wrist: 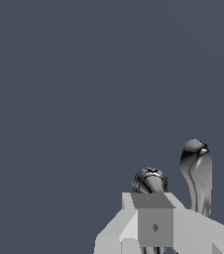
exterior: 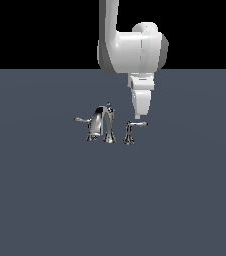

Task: Turn on the faucet by rotating a designated handle.

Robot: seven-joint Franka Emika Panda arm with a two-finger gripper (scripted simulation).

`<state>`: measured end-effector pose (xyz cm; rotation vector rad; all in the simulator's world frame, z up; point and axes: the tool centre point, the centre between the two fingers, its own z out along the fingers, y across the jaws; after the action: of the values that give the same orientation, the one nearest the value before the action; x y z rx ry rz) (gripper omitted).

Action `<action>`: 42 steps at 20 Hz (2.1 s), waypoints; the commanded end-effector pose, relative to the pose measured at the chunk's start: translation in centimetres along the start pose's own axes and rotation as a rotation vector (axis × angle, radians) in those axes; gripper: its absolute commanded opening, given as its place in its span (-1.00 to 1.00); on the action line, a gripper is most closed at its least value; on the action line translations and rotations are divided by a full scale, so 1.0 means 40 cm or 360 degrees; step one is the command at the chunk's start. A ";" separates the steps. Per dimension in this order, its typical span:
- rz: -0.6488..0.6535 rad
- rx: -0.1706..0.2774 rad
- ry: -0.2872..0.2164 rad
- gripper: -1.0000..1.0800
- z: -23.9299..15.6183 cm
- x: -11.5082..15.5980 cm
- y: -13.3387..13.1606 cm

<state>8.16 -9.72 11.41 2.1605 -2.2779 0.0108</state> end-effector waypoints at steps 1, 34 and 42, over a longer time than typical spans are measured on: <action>0.0061 -0.0002 -0.0003 -1.00 0.022 0.019 -0.011; 0.0126 0.0007 -0.0014 -1.00 0.049 0.051 0.096; 0.0133 -0.0001 -0.0011 -1.00 0.050 0.036 0.158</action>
<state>2.81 -11.19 9.40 2.0714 -2.3774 0.0196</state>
